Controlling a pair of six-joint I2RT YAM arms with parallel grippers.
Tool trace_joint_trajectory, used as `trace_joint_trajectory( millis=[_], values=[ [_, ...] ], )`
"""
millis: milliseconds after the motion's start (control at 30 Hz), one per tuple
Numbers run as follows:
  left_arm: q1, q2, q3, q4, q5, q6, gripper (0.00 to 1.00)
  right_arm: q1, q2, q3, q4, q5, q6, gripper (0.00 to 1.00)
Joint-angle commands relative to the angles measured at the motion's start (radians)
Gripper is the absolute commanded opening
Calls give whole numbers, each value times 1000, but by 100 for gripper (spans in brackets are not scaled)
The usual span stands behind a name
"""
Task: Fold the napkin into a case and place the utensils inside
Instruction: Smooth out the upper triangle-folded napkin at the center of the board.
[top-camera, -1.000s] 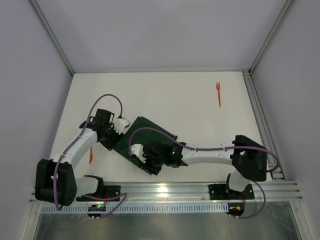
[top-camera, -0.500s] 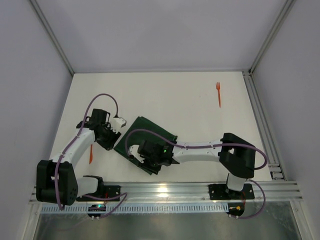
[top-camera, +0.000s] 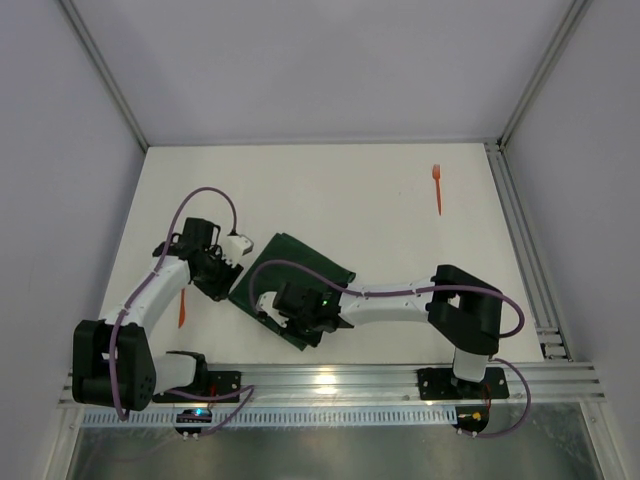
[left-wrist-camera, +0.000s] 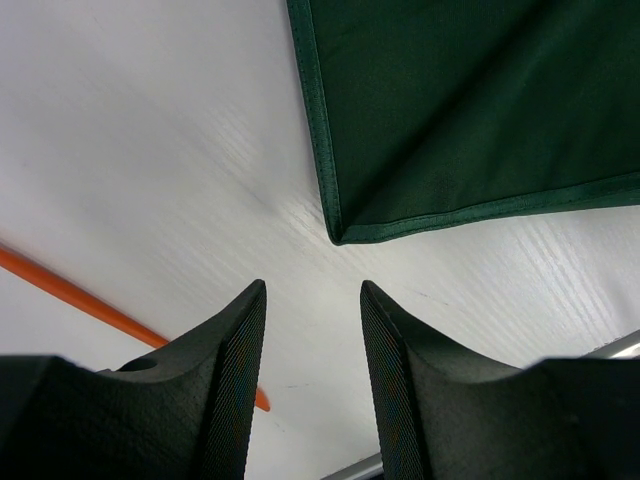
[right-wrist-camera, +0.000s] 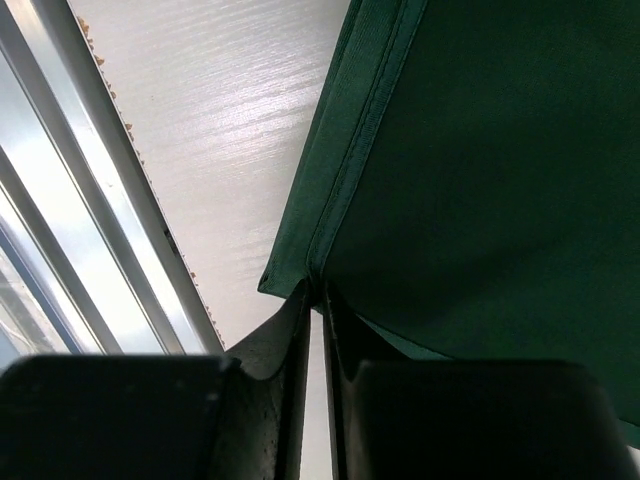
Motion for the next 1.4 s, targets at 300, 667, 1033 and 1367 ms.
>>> trace_joint_trajectory(
  millis=[300, 667, 1033, 1367],
  values=[
    [4, 53, 18, 1, 49, 1, 45, 9, -69, 41, -5, -27, 14, 6],
    [4, 136, 4, 38, 52, 3, 45, 11, -75, -10, 83, -100, 18, 6],
    [4, 145, 4, 41, 51, 6, 45, 11, -29, -28, 113, -138, 29, 25],
    [4, 126, 18, 18, 51, 11, 45, -27, -204, -39, 112, -58, 105, 56]
  ],
)
